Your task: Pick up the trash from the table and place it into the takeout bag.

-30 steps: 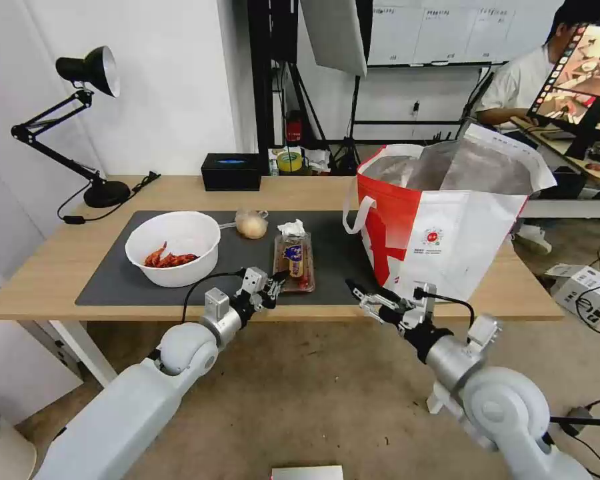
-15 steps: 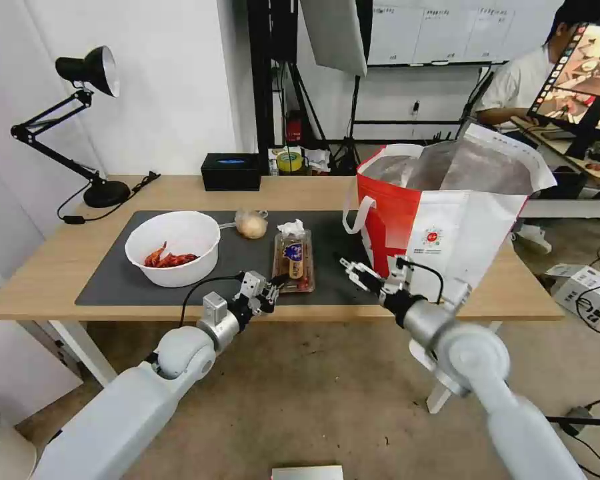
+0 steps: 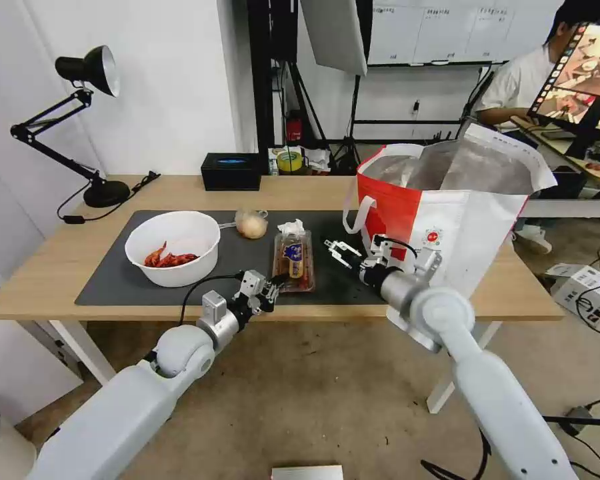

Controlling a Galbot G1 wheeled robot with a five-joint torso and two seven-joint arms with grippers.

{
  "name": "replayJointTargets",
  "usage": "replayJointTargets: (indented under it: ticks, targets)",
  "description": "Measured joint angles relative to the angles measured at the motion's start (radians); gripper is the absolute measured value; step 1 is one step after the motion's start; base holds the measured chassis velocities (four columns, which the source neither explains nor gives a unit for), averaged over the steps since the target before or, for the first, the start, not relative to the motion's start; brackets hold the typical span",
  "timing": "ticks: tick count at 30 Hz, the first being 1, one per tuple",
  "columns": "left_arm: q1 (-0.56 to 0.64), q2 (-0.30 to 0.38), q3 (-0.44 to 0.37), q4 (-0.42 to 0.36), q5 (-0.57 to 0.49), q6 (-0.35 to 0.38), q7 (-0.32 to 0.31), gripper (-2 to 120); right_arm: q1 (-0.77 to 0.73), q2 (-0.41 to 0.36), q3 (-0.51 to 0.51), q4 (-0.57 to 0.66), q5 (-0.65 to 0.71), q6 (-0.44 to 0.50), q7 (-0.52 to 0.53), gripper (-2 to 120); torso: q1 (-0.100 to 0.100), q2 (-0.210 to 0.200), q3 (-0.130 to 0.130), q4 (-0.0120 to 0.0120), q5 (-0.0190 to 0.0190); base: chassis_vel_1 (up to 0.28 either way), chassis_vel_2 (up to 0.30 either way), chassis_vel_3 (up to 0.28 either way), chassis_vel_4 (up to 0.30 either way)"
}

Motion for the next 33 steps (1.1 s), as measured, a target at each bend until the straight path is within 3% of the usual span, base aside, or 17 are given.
replayJointTargets:
  ticks: [14, 33]
  targets:
    - [-0.012, 0.005, 0.008, 0.001, -0.022, -0.001, -0.004, 0, 0.087, 0.032, -0.077, -0.084, 0.003, -0.028, 0.020, 100, 0.000, 0.000, 0.000, -0.0001, 0.0000, 0.000, 0.000, 0.000, 0.000]
    - [-0.019, 0.007, 0.009, -0.011, -0.047, -0.001, -0.007, 0, 0.223, 0.079, -0.146, -0.217, 0.033, -0.140, 0.082, 100, 0.000, 0.000, 0.000, 0.0000, 0.0001, 0.000, 0.000, 0.000, 0.000]
